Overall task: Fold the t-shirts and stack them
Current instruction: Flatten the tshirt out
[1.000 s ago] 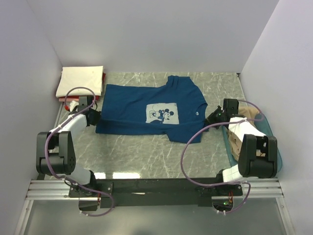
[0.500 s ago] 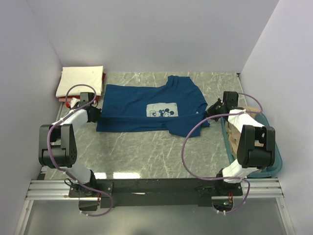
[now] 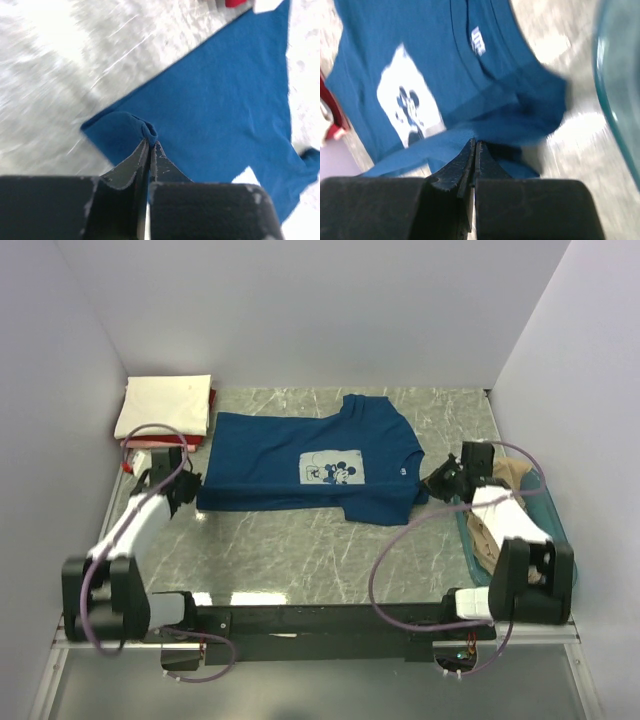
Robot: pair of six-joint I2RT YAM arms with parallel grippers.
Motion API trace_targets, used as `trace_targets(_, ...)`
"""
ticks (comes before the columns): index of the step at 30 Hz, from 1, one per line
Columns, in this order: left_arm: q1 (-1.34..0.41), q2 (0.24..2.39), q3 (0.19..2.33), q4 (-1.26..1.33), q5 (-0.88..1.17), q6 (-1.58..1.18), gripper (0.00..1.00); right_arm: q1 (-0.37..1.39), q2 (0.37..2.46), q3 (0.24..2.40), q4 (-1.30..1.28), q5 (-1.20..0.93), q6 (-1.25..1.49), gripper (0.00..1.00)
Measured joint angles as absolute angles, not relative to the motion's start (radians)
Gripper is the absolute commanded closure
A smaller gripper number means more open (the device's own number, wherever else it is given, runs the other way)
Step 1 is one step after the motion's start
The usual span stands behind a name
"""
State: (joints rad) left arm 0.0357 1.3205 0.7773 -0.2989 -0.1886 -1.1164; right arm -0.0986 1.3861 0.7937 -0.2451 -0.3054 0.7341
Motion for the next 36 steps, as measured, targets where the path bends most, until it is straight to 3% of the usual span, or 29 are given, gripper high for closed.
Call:
trace_targets(6,0.036,1.061,0.584,-0.319,-0.189,-1.111,0.89,-0.099,1.147,0.67,-0.334,-0.308,0.691,1.0)
trace_targets(16,0.036,0.979,0.509,-0.379,-0.17,-1.086,0.84,-0.099,0.994,0.639,-0.507,-0.301,0.636,1.0)
trace_targets(21,0.036,1.033,0.509,-0.352,-0.144,-1.081,0.82,-0.099,1.014,0.644,-0.509,-0.302,0.639,0.99)
trace_targets(31,0.049,1.125,0.508,-0.349,-0.123,-1.081,0.56,-0.099,1.205,0.702,-0.447,-0.299,0.643,0.99)
trace_targets(36,0.083,1.077,0.476,-0.347,-0.125,-1.086,0.7,-0.099,1.243,0.702,-0.411,-0.298,0.645,0.99)
